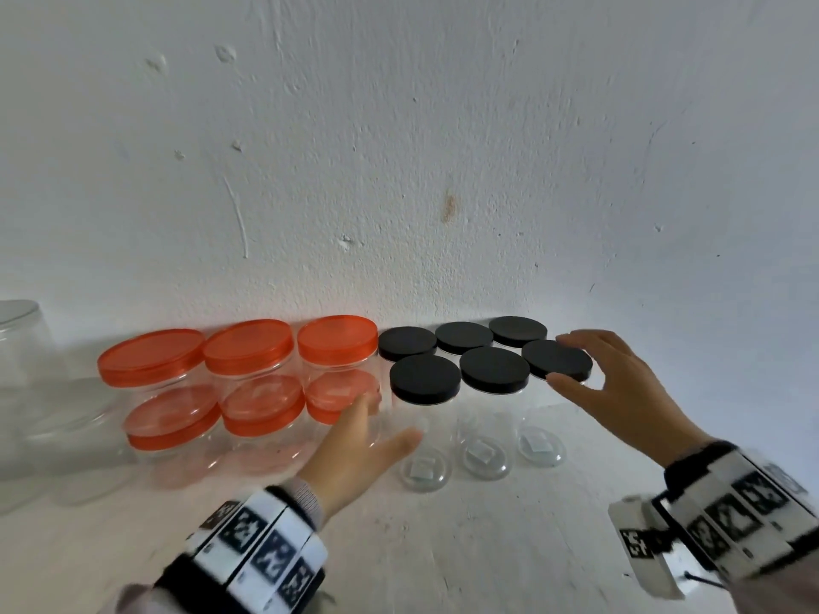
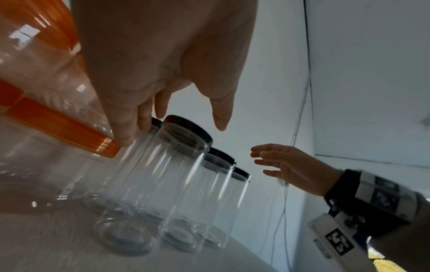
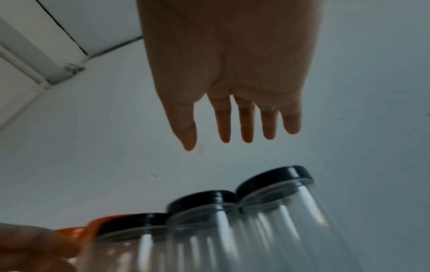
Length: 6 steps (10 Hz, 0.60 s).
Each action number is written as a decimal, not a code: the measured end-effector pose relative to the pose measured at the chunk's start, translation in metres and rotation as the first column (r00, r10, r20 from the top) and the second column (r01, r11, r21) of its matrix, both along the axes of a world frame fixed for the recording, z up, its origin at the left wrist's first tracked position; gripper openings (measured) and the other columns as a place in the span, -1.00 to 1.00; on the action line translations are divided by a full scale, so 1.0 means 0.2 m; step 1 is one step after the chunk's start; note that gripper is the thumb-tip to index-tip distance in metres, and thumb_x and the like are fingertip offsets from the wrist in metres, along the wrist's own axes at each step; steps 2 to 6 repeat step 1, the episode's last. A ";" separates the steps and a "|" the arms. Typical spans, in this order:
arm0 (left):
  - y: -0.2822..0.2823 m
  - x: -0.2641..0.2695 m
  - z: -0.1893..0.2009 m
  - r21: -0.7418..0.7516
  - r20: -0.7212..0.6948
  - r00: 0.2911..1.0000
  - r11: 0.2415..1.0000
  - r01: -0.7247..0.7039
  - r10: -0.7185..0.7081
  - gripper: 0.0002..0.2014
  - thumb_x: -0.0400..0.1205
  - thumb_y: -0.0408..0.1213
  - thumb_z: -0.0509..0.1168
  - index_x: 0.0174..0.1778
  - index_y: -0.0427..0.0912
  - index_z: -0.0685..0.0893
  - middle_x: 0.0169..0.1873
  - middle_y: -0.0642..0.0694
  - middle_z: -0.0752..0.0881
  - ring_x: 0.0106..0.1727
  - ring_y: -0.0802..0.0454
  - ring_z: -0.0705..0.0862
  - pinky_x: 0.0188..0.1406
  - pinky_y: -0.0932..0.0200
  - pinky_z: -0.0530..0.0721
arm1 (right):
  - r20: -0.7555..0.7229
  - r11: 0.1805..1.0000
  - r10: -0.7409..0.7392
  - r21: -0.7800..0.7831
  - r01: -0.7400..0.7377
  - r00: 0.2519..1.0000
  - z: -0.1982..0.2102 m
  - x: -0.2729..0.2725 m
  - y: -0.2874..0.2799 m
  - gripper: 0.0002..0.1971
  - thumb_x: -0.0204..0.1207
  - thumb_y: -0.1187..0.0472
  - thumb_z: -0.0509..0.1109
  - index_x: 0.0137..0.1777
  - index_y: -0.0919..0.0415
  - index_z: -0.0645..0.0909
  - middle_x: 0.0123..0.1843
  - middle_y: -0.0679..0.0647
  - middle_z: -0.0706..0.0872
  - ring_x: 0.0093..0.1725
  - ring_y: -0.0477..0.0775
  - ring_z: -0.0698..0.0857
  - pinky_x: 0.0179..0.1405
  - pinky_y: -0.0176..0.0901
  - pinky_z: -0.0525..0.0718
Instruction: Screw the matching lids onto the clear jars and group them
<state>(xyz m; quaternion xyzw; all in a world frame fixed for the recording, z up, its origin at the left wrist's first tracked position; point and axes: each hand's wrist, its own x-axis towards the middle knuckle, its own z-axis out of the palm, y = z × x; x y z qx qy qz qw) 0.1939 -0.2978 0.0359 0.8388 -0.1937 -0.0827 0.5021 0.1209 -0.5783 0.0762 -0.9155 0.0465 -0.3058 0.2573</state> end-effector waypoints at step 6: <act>0.21 -0.18 -0.02 -0.006 -0.052 0.993 0.994 0.109 -0.109 -0.21 0.31 0.29 0.39 0.46 0.15 0.38 0.42 0.34 0.42 0.44 0.39 0.37 0.19 0.49 0.43 | 0.088 0.993 0.099 0.060 -0.105 0.991 -0.03 -0.24 0.13 -0.69 0.43 0.12 0.51 0.18 -0.10 0.65 0.17 -0.26 0.67 0.08 -0.41 0.59 -0.08 -0.62 0.46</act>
